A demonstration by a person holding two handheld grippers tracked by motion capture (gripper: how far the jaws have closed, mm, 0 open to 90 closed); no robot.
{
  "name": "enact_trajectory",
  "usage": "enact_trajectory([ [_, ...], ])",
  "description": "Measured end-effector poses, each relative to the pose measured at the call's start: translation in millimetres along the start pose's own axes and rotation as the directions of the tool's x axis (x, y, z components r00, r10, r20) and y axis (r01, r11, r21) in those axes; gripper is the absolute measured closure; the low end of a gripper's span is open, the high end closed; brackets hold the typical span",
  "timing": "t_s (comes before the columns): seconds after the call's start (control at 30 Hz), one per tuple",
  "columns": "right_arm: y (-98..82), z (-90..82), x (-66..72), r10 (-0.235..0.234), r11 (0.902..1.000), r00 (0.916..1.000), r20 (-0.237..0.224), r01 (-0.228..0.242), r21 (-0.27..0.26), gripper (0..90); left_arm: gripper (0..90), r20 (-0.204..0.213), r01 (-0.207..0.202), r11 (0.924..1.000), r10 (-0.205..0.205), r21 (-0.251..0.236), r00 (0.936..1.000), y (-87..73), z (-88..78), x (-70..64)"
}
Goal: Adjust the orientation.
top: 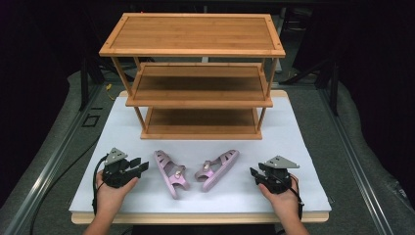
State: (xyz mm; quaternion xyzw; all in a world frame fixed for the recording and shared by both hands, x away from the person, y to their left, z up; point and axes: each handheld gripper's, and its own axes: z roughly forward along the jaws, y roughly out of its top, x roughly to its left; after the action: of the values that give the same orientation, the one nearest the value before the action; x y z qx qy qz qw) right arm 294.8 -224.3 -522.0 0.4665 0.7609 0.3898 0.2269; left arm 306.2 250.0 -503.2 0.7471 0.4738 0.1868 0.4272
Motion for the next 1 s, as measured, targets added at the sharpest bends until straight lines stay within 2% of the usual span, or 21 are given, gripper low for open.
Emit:
enact_trajectory([
  [0.03, -0.4, 0.6, -0.5, 0.002, 1.0000, 1.0000, -0.001, -0.002, 0.001, 60.1, 63.4, 0.014, -0.014, 0.9998, 0.014, -0.014, 0.9998, 6.1, -2.4, -6.3],
  [0.13, -0.5, 0.4, -1.2, 0.011, 0.9999, 0.9999, 0.005, -0.011, -0.003, 60.4, 66.8, 0.027, -0.023, 0.9997, 0.023, -0.012, 0.9994, 11.9, -2.6, -12.7],
  [0.17, -0.7, -0.3, -1.4, 0.014, 0.9998, 0.9999, -0.004, -0.014, -0.013, 60.5, 67.7, 0.045, -0.030, 0.9995, 0.030, -0.013, 0.9985, 15.8, -0.2, -18.4],
  [0.4, -1.1, -2.9, -2.9, 0.027, 0.9994, 0.9995, 0.018, -0.027, -0.021, 60.9, 64.2, 0.046, -0.047, 0.9987, 0.046, 0.016, 0.9979, 21.9, 8.4, -27.6],
  [0.5, -1.7, -3.4, -5.5, 0.041, 0.9990, 0.9990, 0.016, -0.041, -0.020, 60.7, 63.2, 0.029, -0.051, 0.9981, 0.050, 0.034, 0.9983, 24.0, 13.5, -30.1],
  [0.73, -2.2, -3.9, -6.1, 0.048, 0.9985, 0.9987, 0.015, -0.048, -0.027, 60.1, 64.8, 0.025, -0.031, 0.9992, 0.030, 0.024, 0.9992, 19.2, 9.5, -28.1],
  [0.9, -2.1, -3.8, -5.8, 0.041, 0.9988, 0.9991, 0.014, -0.040, -0.027, 59.9, 68.2, 0.037, 0.007, 0.9990, -0.008, 0.045, 0.9993, 10.8, 0.2, -18.7],
  [1.0, -2.1, -4.0, -5.6, 0.041, 0.9990, 0.9991, 0.011, -0.041, -0.021, 60.0, 73.7, 0.039, 0.013, 0.9978, -0.016, 0.065, 0.9991, 5.2, -4.0, -13.7],
])
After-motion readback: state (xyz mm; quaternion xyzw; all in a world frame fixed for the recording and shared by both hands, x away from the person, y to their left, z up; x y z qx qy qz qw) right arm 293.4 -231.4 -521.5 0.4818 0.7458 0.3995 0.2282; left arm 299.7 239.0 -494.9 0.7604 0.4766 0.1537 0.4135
